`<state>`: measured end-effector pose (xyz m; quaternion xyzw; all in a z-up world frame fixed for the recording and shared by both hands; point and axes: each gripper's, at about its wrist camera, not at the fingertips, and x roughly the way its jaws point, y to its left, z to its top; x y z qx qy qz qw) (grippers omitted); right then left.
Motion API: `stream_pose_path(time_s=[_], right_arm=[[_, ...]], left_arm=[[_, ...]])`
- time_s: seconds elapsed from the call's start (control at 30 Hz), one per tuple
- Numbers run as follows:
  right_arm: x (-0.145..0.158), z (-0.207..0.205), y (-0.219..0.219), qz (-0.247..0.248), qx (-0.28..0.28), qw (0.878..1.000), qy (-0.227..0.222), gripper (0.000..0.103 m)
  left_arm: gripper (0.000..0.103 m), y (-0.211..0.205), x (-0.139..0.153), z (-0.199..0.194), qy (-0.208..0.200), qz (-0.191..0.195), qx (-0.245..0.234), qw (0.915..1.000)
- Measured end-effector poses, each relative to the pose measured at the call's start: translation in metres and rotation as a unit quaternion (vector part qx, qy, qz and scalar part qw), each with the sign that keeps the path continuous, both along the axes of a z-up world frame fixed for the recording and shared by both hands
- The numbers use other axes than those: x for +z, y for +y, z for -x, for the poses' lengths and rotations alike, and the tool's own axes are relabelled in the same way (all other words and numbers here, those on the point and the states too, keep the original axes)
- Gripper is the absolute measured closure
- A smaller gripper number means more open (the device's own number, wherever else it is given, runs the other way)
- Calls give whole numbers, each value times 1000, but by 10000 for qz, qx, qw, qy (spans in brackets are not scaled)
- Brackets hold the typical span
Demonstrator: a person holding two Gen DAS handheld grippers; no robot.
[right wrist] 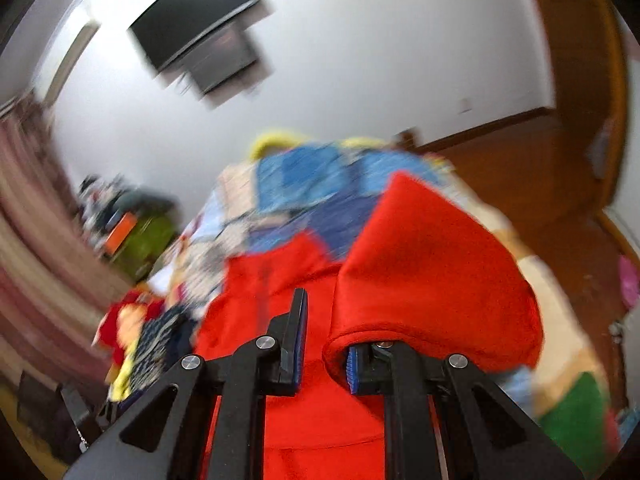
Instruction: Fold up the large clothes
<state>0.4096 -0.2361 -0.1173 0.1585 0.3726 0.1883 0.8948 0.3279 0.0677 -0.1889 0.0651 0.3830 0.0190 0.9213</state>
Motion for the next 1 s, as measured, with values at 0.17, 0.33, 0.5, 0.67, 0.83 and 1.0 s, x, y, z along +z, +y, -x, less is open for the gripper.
stream_pose_path(time_s=[0.17,0.33,0.5,0.67,0.83,1.0], right_arm=[[-73,2,94,366,707,9939,765,90],[-145,17,131,739,765,9827,1515,89],[-178,25,127,823,596,9732,2063,89],[-176,33,127,1114,841,9676,2102,89],[-159,54,131,1973,1458,9500,1933,89],[-133,71,109,2009,1751,9505,1599,89]], left_arm=[[0,27,-7,17,82,-13,212,9997],[0,48,-18,28,207,65,414,9989],[0,56,-25,35,329,201,545,9978],[0,51,-27,39,413,301,574,9970],[0,35,-20,43,391,207,423,9981],[0,14,-4,38,322,83,216,9992]])
